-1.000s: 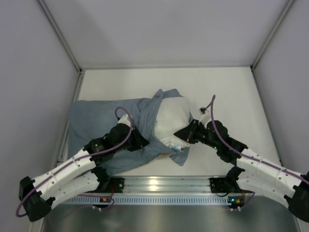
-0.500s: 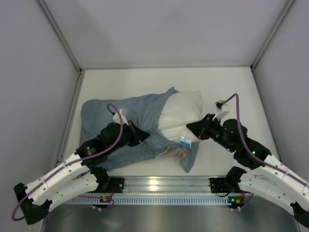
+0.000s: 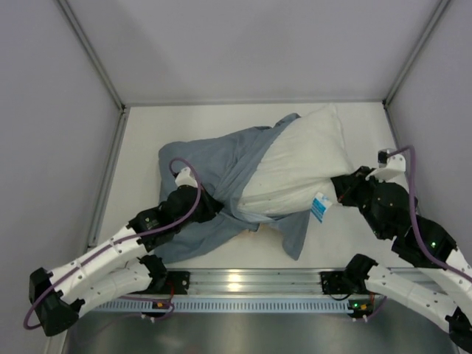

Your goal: Remove the pillowcase from the pillow

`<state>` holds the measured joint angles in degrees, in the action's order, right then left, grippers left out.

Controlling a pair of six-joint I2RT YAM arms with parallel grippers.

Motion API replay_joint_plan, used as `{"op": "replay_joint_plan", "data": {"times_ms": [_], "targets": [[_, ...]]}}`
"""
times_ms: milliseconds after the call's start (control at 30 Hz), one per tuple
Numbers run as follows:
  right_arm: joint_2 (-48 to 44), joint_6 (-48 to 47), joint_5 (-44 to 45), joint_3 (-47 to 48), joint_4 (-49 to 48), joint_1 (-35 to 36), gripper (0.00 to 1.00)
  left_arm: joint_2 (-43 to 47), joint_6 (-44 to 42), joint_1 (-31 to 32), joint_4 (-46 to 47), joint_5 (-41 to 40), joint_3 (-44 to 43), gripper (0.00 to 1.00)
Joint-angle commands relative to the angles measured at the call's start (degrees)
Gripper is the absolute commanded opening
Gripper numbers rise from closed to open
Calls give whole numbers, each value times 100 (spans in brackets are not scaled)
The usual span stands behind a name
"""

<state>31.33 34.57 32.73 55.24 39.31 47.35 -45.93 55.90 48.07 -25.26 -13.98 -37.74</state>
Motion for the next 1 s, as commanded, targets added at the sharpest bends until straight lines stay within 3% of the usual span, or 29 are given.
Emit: {"op": "replay_joint_plan", "data": {"times_ms": [0, 233, 267, 300, 333, 433, 700, 967], "targets": [[-426, -406, 2078, 979, -144, -139, 0, -118, -158, -228, -744, -791, 214, 0], [-409, -521, 2300, 1086, 59, -130, 0, -100, -430, -281, -428, -484, 249, 0], [-374, -460, 2116, 946, 68, -130, 0, -118, -526, -281, -367, -396, 240, 9], [-339, -373, 2002, 866, 68, -130, 0, -161, -562, -281, -349, -326, 171, 25], [-243, -328, 1905, 787, 68, -130, 0, -223, -606, -281, -348, -186, 127, 74], [-40, -65, 1544, 410, 59, -130, 0, -206, -712, -281, -340, 61, 56, 97], [338, 243, 745, -57, -72, -139, 0, 646, -659, -272, -612, 149, 56, 99], [365, 568, 67, -865, -424, -165, 0, 717, -134, -281, -473, 729, -95, 94]]}}
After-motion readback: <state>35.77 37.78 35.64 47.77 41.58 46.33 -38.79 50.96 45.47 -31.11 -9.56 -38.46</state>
